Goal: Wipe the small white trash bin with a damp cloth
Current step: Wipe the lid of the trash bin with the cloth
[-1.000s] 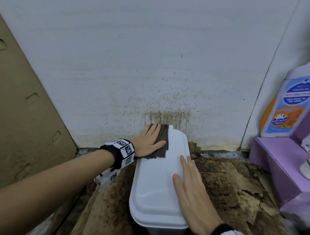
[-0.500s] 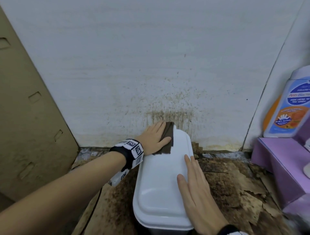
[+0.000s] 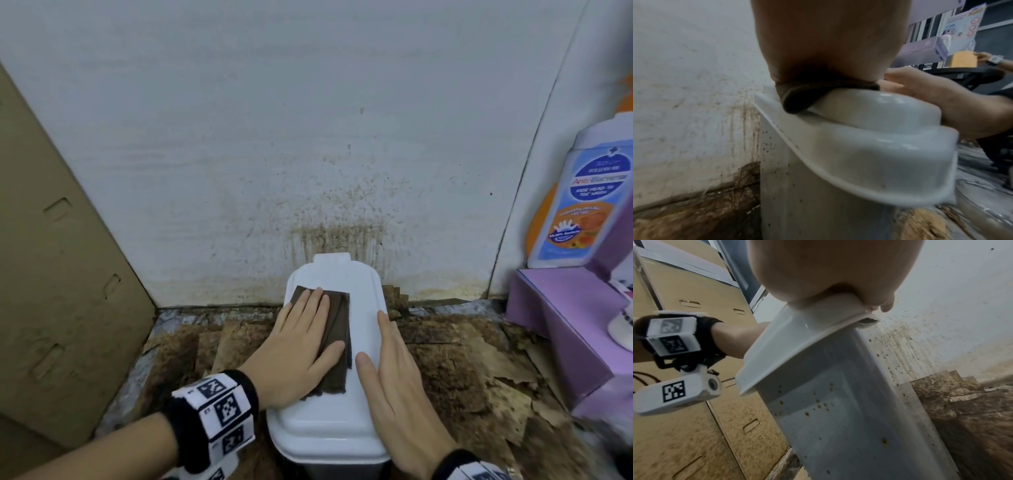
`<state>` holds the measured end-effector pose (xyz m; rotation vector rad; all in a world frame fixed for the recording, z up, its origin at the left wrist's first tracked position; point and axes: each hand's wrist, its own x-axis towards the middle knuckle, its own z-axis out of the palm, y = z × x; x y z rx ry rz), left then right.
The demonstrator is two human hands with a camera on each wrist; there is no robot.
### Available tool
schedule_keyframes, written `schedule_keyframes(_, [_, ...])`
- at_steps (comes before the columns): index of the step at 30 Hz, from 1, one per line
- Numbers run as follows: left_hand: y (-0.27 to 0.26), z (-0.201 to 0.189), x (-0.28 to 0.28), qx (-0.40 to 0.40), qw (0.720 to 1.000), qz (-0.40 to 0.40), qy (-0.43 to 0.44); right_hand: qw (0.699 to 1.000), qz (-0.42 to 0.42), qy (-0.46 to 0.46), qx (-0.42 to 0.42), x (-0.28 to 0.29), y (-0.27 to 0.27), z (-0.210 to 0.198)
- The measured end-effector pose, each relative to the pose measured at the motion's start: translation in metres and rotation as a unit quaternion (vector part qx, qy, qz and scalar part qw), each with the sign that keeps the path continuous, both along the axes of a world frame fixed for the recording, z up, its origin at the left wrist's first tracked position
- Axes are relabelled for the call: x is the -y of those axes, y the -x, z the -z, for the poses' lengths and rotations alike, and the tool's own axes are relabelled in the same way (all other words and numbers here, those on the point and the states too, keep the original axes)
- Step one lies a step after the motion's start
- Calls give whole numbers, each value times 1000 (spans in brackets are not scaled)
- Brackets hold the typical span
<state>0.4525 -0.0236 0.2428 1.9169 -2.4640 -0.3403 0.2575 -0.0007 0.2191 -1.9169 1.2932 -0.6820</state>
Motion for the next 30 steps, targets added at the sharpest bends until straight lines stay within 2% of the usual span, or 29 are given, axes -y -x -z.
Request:
schedule_keyframes(5, [-3, -6, 31, 9, 1000, 2, -18, 1000, 2, -5, 9, 0, -5, -2])
schedule_keyframes(11, [3, -17, 102, 25, 999, -19, -33, 1000, 9, -13, 2, 6, -7, 2])
schedule_keyframes(17, [-1, -17, 163, 42, 999, 1, -34, 1000, 9, -11, 14, 7, -5, 3])
schedule_keyframes(26, [-6, 1, 159, 35, 998, 23, 36, 1000, -22, -5, -7, 5, 0, 1])
schedule_keyframes(30, [0, 4, 131, 26, 999, 16, 39, 1000, -13, -2, -8, 3, 0, 3])
